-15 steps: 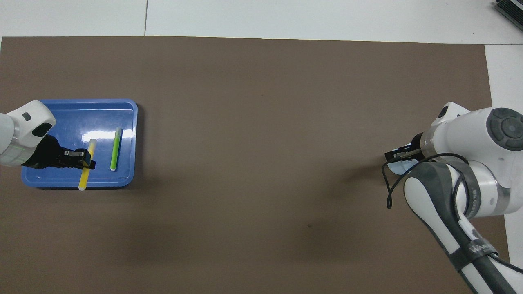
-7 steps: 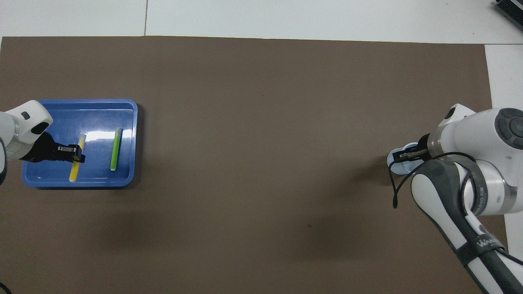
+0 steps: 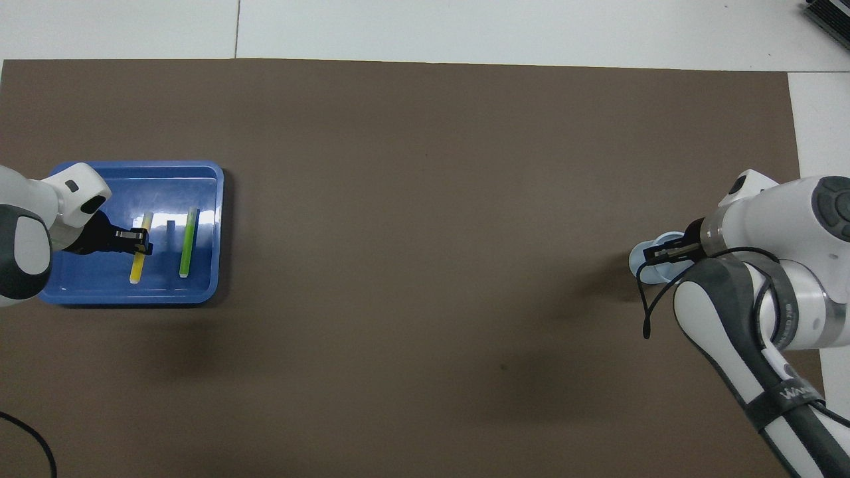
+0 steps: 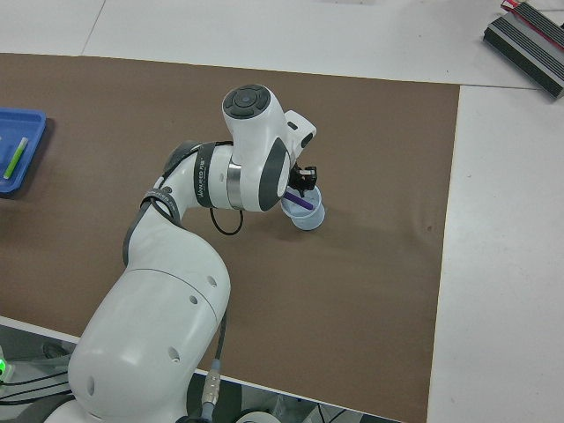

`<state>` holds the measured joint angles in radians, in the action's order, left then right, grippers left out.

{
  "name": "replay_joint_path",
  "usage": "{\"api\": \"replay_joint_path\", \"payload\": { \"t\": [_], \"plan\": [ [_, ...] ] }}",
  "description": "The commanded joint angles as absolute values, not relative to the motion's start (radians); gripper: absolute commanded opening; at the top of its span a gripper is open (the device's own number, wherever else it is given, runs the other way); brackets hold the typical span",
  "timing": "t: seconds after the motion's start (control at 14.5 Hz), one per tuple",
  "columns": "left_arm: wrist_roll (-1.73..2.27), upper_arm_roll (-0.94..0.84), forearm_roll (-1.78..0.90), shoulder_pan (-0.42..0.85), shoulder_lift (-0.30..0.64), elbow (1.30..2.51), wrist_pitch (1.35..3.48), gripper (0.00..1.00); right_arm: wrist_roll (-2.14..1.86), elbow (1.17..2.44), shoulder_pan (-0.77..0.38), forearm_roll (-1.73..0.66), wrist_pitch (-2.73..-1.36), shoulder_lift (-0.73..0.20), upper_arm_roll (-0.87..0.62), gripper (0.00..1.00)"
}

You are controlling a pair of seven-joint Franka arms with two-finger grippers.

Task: Right arm passes pens to left for tray arrangement
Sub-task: 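Lower the yellow pen into the blue tray with the left gripper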

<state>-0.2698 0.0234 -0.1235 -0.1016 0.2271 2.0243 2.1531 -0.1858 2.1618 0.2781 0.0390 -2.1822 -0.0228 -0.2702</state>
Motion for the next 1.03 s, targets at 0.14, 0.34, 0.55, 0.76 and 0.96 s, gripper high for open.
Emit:
{"api": "replay_joint_path", "payload": {
  "t": [0.14,0.34,0.55,0.76,0.96],
  "plan": [
    [-0.293,0.015,-0.094,-0.117,0.279,2.026,2.238,0.0,-0.204,2.168,0.296,0.058,-2.186,-0.023,-0.284,0.48],
    [-0.324,0.017,-0.094,-0.13,0.301,2.043,2.293,0.0,-0.204,2.168,0.296,0.058,-2.187,-0.023,-0.284,0.45],
    [-0.348,0.017,-0.094,-0.138,0.305,2.043,2.306,0.0,-0.206,2.163,0.298,0.058,-2.194,-0.026,-0.282,0.45],
    [-0.357,0.015,-0.094,-0.137,0.307,2.043,2.315,0.09,-0.204,2.163,0.298,0.058,-2.204,-0.029,-0.284,0.46],
    [-0.348,0.014,-0.104,-0.138,0.307,2.037,2.315,0.59,-0.204,2.145,0.288,0.058,-2.206,-0.041,-0.285,0.54]
  ]
}}
